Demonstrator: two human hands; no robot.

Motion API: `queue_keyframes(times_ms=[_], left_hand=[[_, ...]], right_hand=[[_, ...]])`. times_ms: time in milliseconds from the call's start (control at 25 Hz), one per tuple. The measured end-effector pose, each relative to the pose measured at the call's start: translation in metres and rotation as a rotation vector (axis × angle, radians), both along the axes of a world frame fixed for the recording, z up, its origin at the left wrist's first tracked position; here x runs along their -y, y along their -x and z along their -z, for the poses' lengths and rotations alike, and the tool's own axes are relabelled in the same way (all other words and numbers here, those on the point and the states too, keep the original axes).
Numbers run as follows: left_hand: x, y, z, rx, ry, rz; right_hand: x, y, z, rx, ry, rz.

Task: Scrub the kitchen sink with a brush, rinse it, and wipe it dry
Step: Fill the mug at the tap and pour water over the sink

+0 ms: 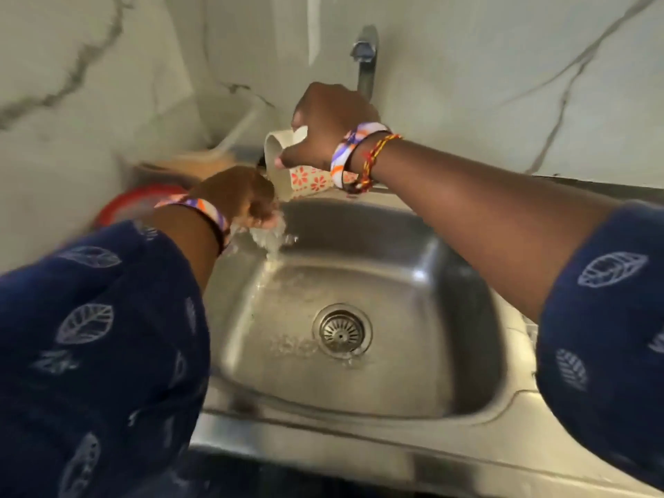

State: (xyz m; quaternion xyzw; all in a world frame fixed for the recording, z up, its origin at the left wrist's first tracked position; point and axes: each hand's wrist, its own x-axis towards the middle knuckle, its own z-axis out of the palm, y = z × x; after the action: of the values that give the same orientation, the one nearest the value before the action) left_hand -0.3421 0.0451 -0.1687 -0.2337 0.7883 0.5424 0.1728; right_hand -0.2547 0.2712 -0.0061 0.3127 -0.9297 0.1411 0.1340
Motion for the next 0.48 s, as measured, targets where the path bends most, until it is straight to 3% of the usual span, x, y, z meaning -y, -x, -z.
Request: queue_keyframes(times_ms=[40, 120, 320, 480], left_hand=[[-0.025, -0.066, -0.037, 0.056, -0.033, -0.007], [-0.051, -0.129, -0.068, 0.06, 0.088, 0.091], [-0.071, -0.206, -0.064, 0.122, 0.21, 0.468], [-0.128, -0.249, -0.058, 0.184, 0.213, 0.734]], right_hand=[[0.006, -0.009, 0.0, 0.042, 0.008, -0.03], [0.011, -0.031, -0.002, 0.116, 0.003, -0.088], [-0.018, -0.095, -0.003, 0.271, -0.151, -0.184], [-0.066, -0.136, 0.0, 0.316, -0.402, -0.087]])
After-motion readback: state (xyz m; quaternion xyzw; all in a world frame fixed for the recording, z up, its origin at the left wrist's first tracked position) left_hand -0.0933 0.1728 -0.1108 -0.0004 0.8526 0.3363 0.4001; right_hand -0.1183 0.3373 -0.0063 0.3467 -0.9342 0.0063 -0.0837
